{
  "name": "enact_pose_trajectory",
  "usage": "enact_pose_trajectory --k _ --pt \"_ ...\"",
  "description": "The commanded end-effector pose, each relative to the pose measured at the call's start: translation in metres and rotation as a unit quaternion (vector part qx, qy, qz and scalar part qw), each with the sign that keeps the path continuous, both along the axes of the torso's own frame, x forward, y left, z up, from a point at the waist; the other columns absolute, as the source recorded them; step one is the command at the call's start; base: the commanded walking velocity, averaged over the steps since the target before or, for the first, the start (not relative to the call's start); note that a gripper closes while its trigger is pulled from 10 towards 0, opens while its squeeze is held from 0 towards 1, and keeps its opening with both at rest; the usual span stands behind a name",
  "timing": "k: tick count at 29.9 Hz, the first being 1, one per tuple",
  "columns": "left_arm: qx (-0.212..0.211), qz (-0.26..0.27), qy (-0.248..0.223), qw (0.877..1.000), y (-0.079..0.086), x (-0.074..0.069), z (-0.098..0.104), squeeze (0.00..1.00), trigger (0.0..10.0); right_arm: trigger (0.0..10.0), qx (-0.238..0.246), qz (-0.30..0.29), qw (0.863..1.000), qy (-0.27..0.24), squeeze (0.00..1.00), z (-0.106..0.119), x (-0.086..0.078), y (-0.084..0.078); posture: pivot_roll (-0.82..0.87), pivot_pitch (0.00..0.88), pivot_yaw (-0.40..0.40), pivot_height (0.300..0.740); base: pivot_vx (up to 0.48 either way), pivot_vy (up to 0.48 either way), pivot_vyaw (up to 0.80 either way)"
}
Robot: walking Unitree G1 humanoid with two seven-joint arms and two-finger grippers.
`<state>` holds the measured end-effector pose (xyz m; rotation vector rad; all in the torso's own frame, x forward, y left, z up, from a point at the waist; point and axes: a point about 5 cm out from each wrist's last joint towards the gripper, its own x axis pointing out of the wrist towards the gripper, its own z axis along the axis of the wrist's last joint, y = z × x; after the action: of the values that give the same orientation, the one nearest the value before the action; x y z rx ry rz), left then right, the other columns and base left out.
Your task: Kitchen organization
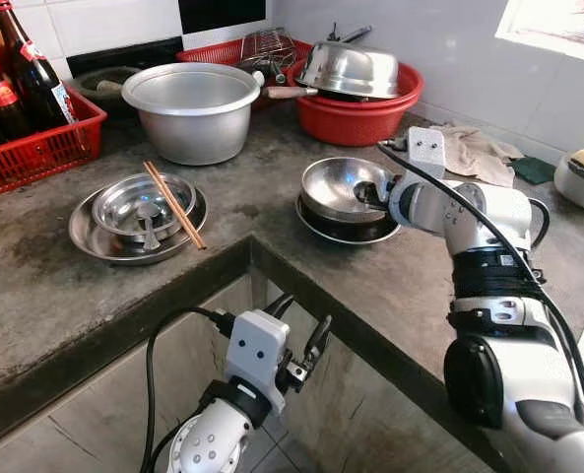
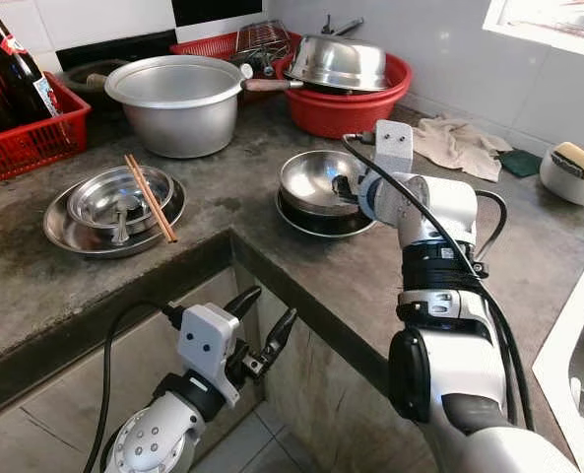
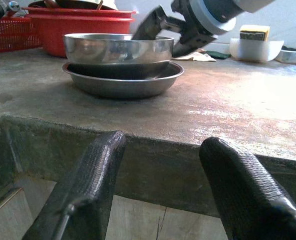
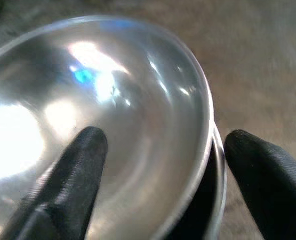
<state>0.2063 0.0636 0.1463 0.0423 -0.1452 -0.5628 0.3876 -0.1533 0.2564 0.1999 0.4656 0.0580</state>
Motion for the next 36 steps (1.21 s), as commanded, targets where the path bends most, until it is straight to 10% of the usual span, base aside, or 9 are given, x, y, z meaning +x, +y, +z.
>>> enact_pose_trajectory --k 1,3,22,31,36 --pt "0.001 0.002 -0.006 1.0 0.0 0.0 0.001 0.0 10.0 2.1 0.009 0.005 1.0 0.014 0.0 0.004 0.0 0.0 0.18 0.092 -0.071 0.74 0.0 0.0 0.0" --pt "0.001 0.005 -0.007 1.0 0.001 0.001 0.002 0.0 10.0 0.0 0.009 0.006 1.0 0.018 0.0 0.003 0.0 0.0 0.18 0.093 -0.073 0.74 0.0 0.0 0.0" --pt "0.006 0.013 -0.008 1.0 0.002 0.003 0.002 0.0 10.0 0.0 0.062 -0.044 0.997 0.023 0.0 -0.002 0.004 -0.006 0.18 0.096 -0.066 0.74 0.0 0.0 0.0" --pt "0.006 0.016 -0.011 1.0 0.003 0.004 0.003 0.0 10.0 0.0 0.205 -0.098 0.967 -0.113 0.0 0.022 0.004 -0.012 0.18 0.094 -0.065 0.74 0.0 0.0 0.0" --pt "0.006 0.017 -0.015 1.0 0.003 0.006 0.005 0.0 10.0 0.0 0.177 -0.102 0.945 -0.256 0.0 0.032 -0.016 -0.011 0.18 0.087 -0.06 0.74 0.0 0.0 0.0"
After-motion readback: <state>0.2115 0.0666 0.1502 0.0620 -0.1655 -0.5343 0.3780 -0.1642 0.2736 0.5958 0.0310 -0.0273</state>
